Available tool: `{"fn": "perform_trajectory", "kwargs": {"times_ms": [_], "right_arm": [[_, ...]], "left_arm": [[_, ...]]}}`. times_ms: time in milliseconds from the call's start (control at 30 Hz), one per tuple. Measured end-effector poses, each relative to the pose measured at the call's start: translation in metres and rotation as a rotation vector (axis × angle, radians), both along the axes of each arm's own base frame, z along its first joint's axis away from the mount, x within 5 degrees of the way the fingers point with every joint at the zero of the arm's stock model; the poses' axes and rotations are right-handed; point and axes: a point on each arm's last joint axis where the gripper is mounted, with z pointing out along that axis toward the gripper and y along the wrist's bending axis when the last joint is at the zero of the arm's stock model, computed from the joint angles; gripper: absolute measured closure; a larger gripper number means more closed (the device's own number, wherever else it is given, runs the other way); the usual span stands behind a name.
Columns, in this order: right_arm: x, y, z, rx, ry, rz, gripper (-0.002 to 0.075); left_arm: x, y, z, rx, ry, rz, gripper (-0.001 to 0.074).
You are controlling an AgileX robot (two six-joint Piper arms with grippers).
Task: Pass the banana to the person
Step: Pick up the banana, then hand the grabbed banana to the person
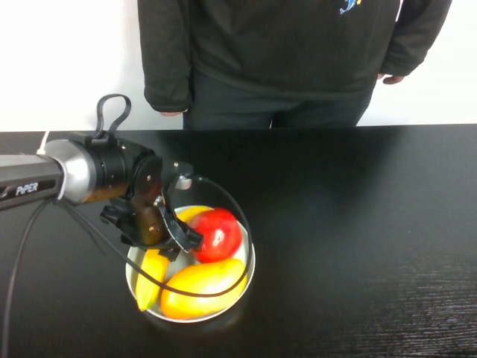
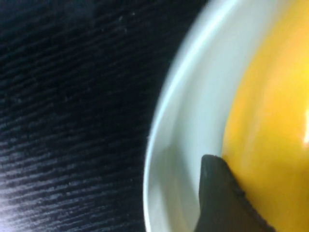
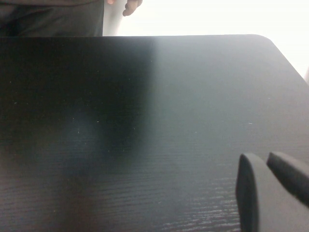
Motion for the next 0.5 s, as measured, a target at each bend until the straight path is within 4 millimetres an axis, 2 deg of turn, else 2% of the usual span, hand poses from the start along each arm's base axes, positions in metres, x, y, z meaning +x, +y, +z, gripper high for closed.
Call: {"fn": "perform_trajectory", "kwargs": {"times_ms": [233,400,500], "right_arm": [[0.000,0.000,0.000,0.000,0.000,0.000,0.0733],[0.000,0.000,0.000,0.000,0.000,0.000,0.0733],[0.000,0.000,0.000,0.000,0.000,0.000,0.0734]], "left_arm": [[-0.001,0.001,0.006,0.008,0.000,-0.003,0.0452],[-0.006,0.008,0.038,0.021,-0.060,0.017,0.0452],[-0.014,0.016,0.066,0.035,-0.093,0.038,0.0452]]}}
